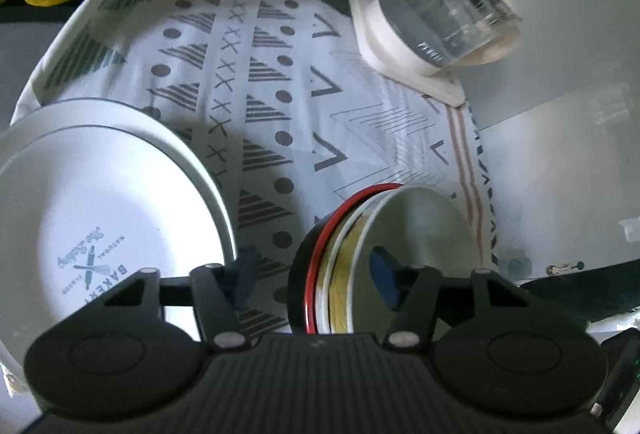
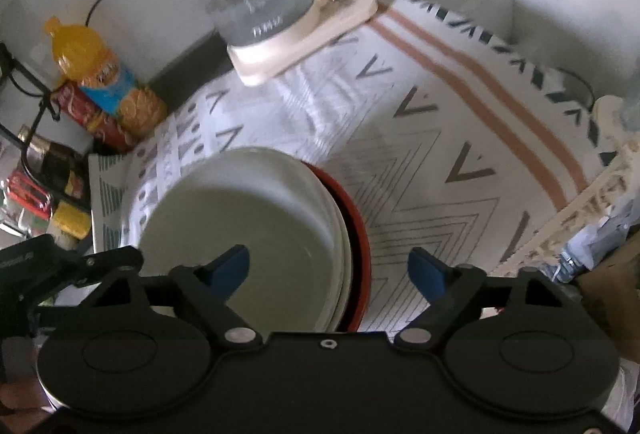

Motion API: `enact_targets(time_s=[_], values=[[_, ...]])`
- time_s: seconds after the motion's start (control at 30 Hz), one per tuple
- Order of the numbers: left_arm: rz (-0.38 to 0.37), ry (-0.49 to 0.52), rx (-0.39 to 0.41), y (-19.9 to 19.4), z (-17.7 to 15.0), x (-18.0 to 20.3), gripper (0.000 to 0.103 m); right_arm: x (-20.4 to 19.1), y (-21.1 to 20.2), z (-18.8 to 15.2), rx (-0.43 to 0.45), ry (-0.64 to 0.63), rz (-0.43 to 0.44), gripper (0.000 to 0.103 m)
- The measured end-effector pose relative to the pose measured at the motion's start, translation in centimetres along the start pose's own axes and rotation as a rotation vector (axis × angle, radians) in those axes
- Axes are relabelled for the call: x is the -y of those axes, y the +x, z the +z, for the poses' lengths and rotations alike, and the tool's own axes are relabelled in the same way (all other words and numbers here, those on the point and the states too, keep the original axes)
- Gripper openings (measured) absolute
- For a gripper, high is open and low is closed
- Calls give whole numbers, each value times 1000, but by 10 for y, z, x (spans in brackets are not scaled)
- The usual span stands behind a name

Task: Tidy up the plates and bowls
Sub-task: 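Move both tools to the rim of the red bowl holding the white bowls, then close both tools on the red bowl rim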

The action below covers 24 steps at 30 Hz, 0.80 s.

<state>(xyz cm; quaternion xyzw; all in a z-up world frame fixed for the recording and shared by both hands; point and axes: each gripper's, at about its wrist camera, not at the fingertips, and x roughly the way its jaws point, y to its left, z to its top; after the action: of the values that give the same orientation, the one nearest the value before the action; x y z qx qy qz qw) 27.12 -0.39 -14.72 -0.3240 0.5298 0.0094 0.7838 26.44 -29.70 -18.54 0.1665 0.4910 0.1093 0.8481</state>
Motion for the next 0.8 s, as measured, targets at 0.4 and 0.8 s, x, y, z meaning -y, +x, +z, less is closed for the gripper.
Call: enact_targets(time_s=[0.4,0.8], values=[[37,-20,-69,36,-1,5,32,11,37,10,-118,-11,37,44],[42,9,-62,38,-4,6,30,20,38,2,-141,0,47,34]])
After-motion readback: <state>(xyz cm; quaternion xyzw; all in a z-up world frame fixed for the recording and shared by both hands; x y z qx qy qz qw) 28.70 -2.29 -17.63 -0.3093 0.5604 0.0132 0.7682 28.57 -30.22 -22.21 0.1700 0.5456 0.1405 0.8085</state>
